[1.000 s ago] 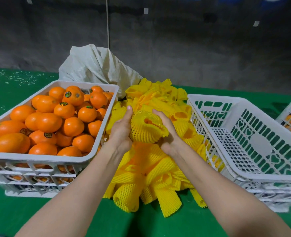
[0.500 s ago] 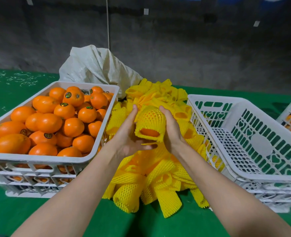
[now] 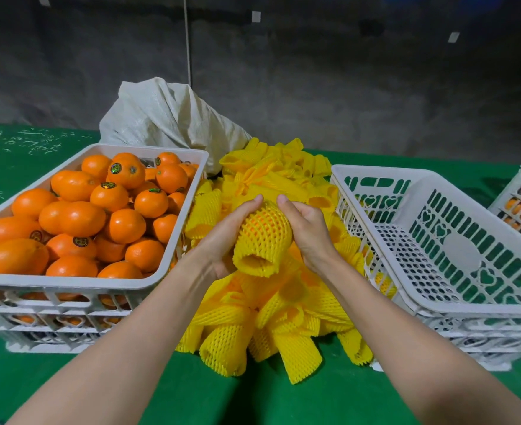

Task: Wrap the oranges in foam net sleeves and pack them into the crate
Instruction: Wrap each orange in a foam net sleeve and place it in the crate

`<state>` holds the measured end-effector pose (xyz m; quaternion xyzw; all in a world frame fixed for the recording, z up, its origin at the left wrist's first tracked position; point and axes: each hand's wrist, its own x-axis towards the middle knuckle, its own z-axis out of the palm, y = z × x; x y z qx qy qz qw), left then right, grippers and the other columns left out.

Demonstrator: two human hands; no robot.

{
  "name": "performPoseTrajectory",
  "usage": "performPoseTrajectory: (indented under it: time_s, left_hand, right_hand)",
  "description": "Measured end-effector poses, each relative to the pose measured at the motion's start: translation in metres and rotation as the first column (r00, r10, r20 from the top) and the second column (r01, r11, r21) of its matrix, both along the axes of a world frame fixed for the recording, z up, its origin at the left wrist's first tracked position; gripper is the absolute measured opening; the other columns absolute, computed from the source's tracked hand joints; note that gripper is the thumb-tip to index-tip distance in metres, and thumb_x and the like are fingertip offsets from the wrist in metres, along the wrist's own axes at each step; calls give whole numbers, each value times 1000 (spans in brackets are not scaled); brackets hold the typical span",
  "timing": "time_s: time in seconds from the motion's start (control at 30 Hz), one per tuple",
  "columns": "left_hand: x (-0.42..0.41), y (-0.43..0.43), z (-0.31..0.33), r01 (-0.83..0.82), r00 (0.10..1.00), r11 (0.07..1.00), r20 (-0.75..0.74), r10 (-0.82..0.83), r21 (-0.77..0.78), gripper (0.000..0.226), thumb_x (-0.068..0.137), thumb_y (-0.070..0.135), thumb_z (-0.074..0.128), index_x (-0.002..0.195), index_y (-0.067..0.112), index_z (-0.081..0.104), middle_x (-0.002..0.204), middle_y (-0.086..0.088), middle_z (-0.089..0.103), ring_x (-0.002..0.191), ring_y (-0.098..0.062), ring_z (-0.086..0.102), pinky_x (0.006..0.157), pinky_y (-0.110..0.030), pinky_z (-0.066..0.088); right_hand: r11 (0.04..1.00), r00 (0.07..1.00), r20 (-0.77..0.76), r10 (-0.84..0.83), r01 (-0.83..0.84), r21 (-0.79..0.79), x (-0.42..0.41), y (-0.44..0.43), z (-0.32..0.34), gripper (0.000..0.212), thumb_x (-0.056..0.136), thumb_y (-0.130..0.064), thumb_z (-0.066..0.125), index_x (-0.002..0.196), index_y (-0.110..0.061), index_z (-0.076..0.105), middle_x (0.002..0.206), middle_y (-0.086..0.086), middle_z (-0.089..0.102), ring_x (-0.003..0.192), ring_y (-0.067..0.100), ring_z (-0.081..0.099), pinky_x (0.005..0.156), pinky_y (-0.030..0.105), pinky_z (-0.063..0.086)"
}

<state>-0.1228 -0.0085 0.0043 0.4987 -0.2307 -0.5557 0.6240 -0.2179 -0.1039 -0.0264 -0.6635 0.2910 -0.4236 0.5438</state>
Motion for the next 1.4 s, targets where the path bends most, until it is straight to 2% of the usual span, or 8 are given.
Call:
performPoseTrajectory:
  time_s: [0.17,0.37,0.57,0.67,0.93,1.13,1.23,1.4]
  left_hand:
    - [2,-3,-4,83,993,997,79,-83,2,32,64,50,59,50,25,73,83,16,64,59,-5,69,45,-20,52]
    - [-6,-26,-20,-174,970,978,193,150,114,35,91,48,55,112,20,62,106,-4,68,101,-21,65,92,-38,51]
    - [-43,-41,-19,-295,910,956,306,279,6,20,99,30,47,87,20,60,76,5,55,65,0,58,64,-16,48]
    - [-59,-50,-19,-303,899,949,302,316,-91,25,99,20,49,75,16,55,76,-7,55,77,-18,53,63,-28,43]
    - [-105,-78,-9,-23,922,963,367,124,-267,49,101,40,33,147,23,33,150,7,36,135,-9,37,111,-31,35]
    - [-153,-114,-28,73,811,950,573,121,-305,20,99,2,43,113,9,55,103,-11,62,84,-10,59,71,-19,51]
    - [-174,-139,-38,234,655,949,755,5,-210,22,96,-4,44,112,3,58,101,-15,61,84,-14,59,75,-30,52]
    - [-193,-159,-58,395,278,918,957,-85,-33,28,95,-5,45,114,0,64,110,-13,66,105,-25,60,74,-16,40]
  right_hand:
    - [1000,1000,-2,-3,3,-27,-4,4,-9,45,92,-33,52,72,7,49,73,11,43,69,20,39,63,35,31]
    - [989,998,-30,-59,54,-140,-31,21,-19,22,92,-50,44,107,-34,48,106,-21,51,94,-5,50,73,11,42]
    - [975,996,-88,16,-35,-220,-49,29,-24,44,86,-18,66,119,-29,39,114,-25,44,104,-11,46,85,15,43]
    - [985,998,-56,-3,-7,-172,-63,23,-21,46,83,-10,69,117,-25,41,109,-23,46,97,-13,47,82,19,44]
    - [987,989,67,-129,134,-89,-119,-24,10,39,73,-13,76,93,-30,46,94,-10,49,82,4,51,68,23,44]
    - [884,892,-91,-443,418,-208,-181,-99,19,39,73,-22,73,92,-34,42,98,-14,49,88,5,50,68,19,44]
    - [906,684,-594,-423,299,-301,-205,-135,1,44,71,-26,73,101,-28,40,107,-1,50,91,17,49,67,31,41]
    - [977,-123,-992,-31,-215,-4,-209,-155,-33,62,80,-34,68,131,-12,42,99,3,55,91,24,54,75,32,48]
